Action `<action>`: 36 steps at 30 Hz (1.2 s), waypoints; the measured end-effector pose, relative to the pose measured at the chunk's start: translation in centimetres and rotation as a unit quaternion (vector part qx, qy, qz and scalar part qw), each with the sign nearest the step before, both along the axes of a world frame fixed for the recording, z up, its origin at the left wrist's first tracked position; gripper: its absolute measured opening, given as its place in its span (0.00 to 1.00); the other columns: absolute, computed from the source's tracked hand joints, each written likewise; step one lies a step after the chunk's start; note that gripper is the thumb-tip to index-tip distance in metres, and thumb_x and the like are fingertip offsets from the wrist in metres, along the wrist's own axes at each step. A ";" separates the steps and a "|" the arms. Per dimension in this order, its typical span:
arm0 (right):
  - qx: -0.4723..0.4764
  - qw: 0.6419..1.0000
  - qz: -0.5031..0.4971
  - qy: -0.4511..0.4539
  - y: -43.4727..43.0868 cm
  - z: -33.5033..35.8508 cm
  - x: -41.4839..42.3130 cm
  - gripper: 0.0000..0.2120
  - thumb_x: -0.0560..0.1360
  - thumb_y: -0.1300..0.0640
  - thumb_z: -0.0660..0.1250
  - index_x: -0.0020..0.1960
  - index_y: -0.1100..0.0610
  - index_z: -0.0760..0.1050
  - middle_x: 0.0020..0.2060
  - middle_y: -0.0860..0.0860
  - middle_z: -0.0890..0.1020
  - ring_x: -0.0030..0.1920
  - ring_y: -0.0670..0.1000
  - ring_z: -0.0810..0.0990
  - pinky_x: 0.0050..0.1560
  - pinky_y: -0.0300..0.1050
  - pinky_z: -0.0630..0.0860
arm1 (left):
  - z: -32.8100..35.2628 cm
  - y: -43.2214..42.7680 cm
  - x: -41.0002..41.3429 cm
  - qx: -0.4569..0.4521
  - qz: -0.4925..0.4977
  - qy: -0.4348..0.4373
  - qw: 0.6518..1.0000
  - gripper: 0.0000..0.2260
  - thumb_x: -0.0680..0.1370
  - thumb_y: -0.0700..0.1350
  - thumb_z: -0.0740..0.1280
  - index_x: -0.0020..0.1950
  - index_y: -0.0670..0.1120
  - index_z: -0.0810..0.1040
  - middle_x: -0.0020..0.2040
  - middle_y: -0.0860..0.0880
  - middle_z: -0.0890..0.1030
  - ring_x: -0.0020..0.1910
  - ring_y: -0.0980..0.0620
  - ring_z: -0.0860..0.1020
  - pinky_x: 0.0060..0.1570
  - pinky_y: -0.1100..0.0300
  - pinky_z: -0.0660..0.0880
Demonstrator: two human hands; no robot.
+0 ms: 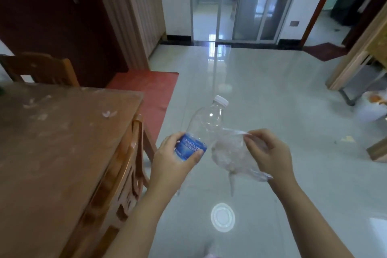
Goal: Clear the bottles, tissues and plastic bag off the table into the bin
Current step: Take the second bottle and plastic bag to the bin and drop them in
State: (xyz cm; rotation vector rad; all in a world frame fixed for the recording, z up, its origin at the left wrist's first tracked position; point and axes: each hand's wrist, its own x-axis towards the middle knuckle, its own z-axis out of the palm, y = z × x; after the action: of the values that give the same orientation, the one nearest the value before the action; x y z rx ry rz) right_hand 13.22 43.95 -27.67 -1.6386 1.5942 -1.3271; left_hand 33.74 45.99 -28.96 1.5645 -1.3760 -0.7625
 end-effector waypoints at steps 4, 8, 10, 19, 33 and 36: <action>0.002 1.000 0.007 -0.012 -7.8 0.4 -0.6 0.17 0.69 0.65 0.69 0.33 0.44 0.72 0.33 0.41 0.78 0.34 0.32 0.74 0.36 0.23 0.66 | 0.4 -6.6 -0.2 -0.008 0.029 0.003 1.000 0.20 0.65 0.50 0.75 0.53 0.58 0.71 0.48 0.60 0.77 0.46 0.62 0.77 0.39 0.76 0.72; 0.005 1.000 0.019 -0.014 -15.0 0.1 -0.3 0.16 0.69 0.65 0.69 0.33 0.45 0.72 0.32 0.40 0.78 0.34 0.31 0.74 0.36 0.23 0.66 | 0.0 -12.9 0.1 0.001 0.062 0.012 0.998 0.20 0.65 0.50 0.75 0.53 0.58 0.72 0.49 0.57 0.78 0.47 0.61 0.77 0.38 0.73 0.73; 0.007 1.000 0.025 -0.008 -18.6 -0.3 0.1 0.16 0.69 0.65 0.69 0.33 0.45 0.72 0.32 0.40 0.78 0.35 0.31 0.74 0.36 0.23 0.66 | -0.6 -16.1 0.3 0.007 0.076 0.015 0.997 0.20 0.65 0.49 0.75 0.53 0.56 0.72 0.50 0.53 0.79 0.47 0.59 0.77 0.39 0.74 0.73; 0.013 0.998 0.064 0.012 -36.8 -0.7 4.2 0.14 0.70 0.64 0.68 0.34 0.46 0.73 0.34 0.42 0.79 0.37 0.33 0.74 0.37 0.24 0.67 | -1.0 -33.9 3.8 0.003 0.111 0.043 0.993 0.19 0.66 0.48 0.75 0.53 0.56 0.74 0.51 0.54 0.80 0.49 0.59 0.77 0.47 0.61 0.74; 0.000 0.981 0.193 0.018 -62.9 -0.9 14.4 0.16 0.69 0.65 0.68 0.35 0.44 0.73 0.34 0.42 0.79 0.37 0.35 0.75 0.39 0.22 0.67 | -1.6 -55.4 11.4 0.016 0.226 0.057 0.972 0.22 0.66 0.46 0.75 0.58 0.53 0.74 0.54 0.53 0.79 0.49 0.58 0.78 0.49 0.61 0.76; -0.008 0.971 0.238 0.031 -68.7 -1.2 16.8 0.15 0.69 0.66 0.68 0.36 0.46 0.74 0.34 0.41 0.79 0.36 0.35 0.74 0.39 0.22 0.66 | -1.7 -60.1 13.1 0.006 0.266 0.041 0.963 0.22 0.66 0.45 0.75 0.58 0.51 0.74 0.53 0.53 0.79 0.48 0.60 0.77 0.45 0.70 0.74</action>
State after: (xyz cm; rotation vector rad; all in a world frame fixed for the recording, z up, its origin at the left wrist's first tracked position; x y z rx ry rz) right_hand 29.97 -24.70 -28.89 -1.9332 1.1185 -1.0445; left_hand 46.80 -14.10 -30.64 1.7803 -0.8267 -0.4942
